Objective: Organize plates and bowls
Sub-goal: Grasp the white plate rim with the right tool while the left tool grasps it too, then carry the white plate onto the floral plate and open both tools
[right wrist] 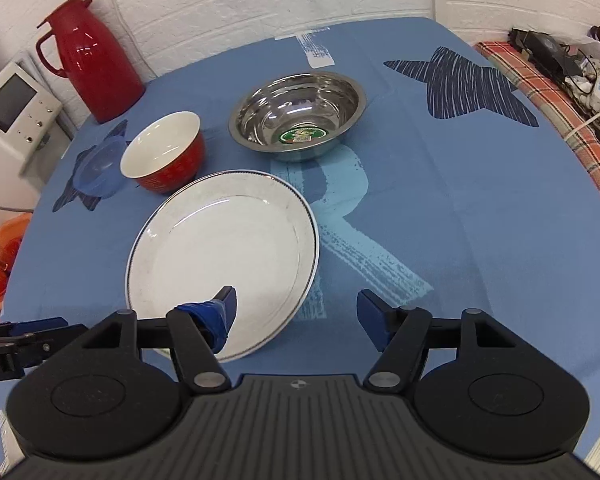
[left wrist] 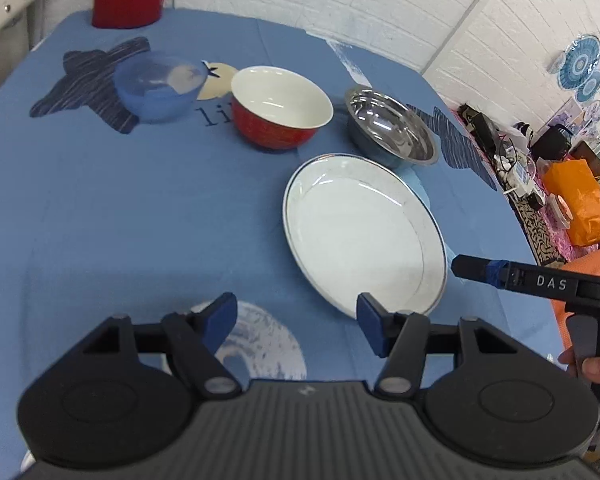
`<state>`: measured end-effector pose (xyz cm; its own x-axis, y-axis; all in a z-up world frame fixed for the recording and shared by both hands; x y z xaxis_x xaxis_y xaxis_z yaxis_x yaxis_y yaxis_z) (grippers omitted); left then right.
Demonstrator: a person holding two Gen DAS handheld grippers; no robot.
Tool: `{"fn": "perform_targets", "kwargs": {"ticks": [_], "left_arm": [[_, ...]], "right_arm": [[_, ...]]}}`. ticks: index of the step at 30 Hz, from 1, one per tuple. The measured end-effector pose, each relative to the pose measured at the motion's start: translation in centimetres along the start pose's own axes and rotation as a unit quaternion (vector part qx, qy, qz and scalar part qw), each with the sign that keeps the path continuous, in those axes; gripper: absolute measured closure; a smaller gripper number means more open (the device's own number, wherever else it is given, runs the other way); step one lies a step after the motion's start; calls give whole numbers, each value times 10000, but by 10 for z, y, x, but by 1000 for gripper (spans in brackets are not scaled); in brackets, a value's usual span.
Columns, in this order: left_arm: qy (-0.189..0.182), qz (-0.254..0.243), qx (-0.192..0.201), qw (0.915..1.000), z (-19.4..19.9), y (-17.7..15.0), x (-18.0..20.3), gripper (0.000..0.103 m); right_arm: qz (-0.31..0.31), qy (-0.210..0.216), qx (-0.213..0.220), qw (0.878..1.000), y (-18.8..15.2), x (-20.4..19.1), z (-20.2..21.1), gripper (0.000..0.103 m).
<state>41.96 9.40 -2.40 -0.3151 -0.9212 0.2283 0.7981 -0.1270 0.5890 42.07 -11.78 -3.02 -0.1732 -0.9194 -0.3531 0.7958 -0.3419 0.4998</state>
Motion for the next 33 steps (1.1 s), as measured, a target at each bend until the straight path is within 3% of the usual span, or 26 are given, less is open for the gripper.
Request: {"fn": "perform_targets", "kwargs": {"ticks": [4, 9, 12, 17, 19, 23, 26, 29, 33], "left_arm": [[116, -85, -302, 9994, -40, 15, 3, 45], [-38, 68, -497, 9987, -67, 19, 0, 45], [46, -112, -483, 9988, -71, 21, 4, 45], [176, -291, -439, 9985, -76, 24, 11, 46], [275, -386, -427, 9980, -76, 23, 13, 57], [392, -580, -354, 9969, -73, 20, 15, 90], [388, -479, -288, 9977, -72, 19, 13, 91], [225, -297, -288, 9989, -69, 18, 9, 91], [299, -347, -269, 9986, -60, 13, 9, 93]], "right_arm": [[395, -60, -21, 9992, 13, -11, -34, 50], [630, -110, -444, 9970, 11, -14, -68, 50], [989, -180, -249, 9946, 10, -17, -70, 47], [950, -189, -266, 9949, 9, -19, -67, 42], [970, -146, -241, 9949, 7, -18, -66, 43], [1121, 65, -140, 9936, -2, -22, -57, 64], [931, 124, -81, 9955, 0, -16, -53, 76], [837, 95, -118, 9964, 1, -15, -56, 74], [540, 296, -244, 9978, -3, -17, -53, 71]]}}
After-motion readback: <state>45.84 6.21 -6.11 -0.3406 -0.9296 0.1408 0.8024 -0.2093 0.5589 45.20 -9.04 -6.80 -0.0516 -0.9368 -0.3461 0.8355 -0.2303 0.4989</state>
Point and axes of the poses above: each gripper's, at about its wrist camera, not at the fingertips, and z roughly against the way its jaws point, x to its right, y to its top, the point moved 6 cm from there along -z, roughly the way its jaws point, and after that the axes turned 14 degrees about -z, right-handed, at the moved point
